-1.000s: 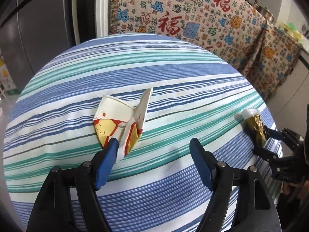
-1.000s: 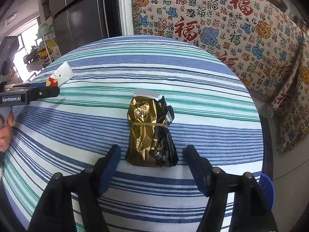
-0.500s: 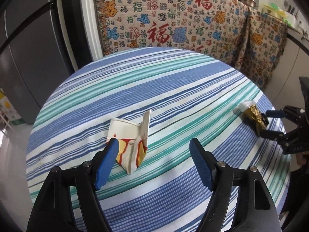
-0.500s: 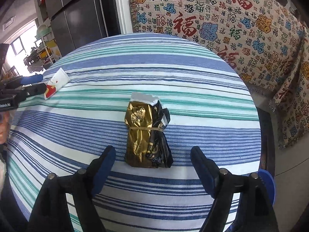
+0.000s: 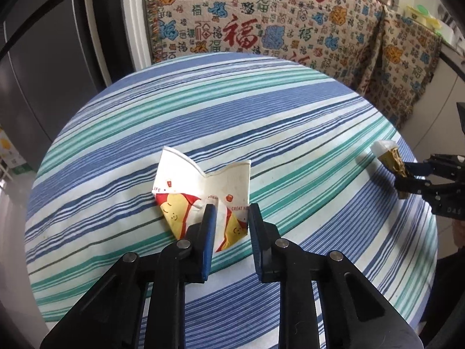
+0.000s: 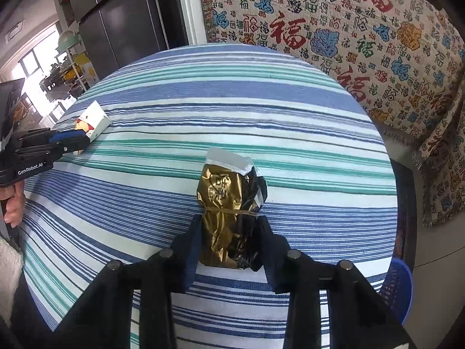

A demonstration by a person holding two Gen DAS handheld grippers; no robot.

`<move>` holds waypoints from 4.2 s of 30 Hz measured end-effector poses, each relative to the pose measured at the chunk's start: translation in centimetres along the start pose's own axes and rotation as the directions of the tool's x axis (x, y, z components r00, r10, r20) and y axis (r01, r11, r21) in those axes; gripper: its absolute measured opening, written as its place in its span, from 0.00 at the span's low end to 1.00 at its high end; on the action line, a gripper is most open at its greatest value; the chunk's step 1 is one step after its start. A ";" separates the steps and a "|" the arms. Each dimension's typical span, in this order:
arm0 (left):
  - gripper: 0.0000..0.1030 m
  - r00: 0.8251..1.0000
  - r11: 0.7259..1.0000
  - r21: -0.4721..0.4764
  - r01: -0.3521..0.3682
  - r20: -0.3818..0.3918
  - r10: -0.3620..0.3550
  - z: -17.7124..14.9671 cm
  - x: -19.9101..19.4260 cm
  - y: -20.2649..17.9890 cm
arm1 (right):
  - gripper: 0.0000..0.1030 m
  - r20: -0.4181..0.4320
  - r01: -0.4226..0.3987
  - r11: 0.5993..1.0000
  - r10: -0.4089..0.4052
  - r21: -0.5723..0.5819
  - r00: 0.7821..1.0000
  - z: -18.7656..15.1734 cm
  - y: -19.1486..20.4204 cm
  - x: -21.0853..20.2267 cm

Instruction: Collect trash

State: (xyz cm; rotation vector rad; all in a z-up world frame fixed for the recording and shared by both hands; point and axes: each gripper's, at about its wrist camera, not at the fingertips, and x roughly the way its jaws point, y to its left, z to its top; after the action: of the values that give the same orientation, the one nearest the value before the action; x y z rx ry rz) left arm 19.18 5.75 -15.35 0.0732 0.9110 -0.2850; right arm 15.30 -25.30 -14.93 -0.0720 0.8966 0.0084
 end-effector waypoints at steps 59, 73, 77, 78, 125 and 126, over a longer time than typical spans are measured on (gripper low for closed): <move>0.16 0.949 0.936 0.169 0.307 0.025 -0.316 2.6 -3.1 -21.5 | 0.36 0.142 0.078 0.966 -0.116 0.248 0.983 -7.0 -12.4 -14.7; 0.16 0.876 0.830 0.286 0.479 -0.086 -0.475 4.5 1.8 -41.2 | 0.36 0.002 0.235 0.840 -0.271 0.489 0.963 -15.7 -26.0 -15.3; 0.16 0.864 0.810 0.303 0.501 -0.119 -0.490 4.8 4.0 -44.8 | 0.36 -0.018 0.244 0.817 -0.276 0.522 0.961 -17.3 -29.0 -14.8; 0.17 0.861 0.806 0.306 0.507 -0.126 -0.493 4.8 4.5 -45.6 | 0.36 -0.021 0.239 0.815 -0.268 0.528 0.963 -17.8 -29.6 -14.5; 1.00 0.979 0.895 0.409 0.175 0.020 -0.201 -3.5 -3.5 -45.4 | 0.87 0.014 0.460 0.635 -0.596 0.621 0.803 -27.1 -18.7 -24.2; 1.00 0.976 0.898 0.395 0.194 0.015 -0.217 -3.7 -3.8 -45.0 | 0.87 0.020 0.452 0.643 -0.588 0.619 0.809 -27.2 -18.3 -24.2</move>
State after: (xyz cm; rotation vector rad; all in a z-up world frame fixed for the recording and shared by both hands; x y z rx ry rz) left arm 1.79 -35.94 -11.98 0.3385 0.7927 -0.6635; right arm -20.35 -44.77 -11.91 0.2546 0.5898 -0.8082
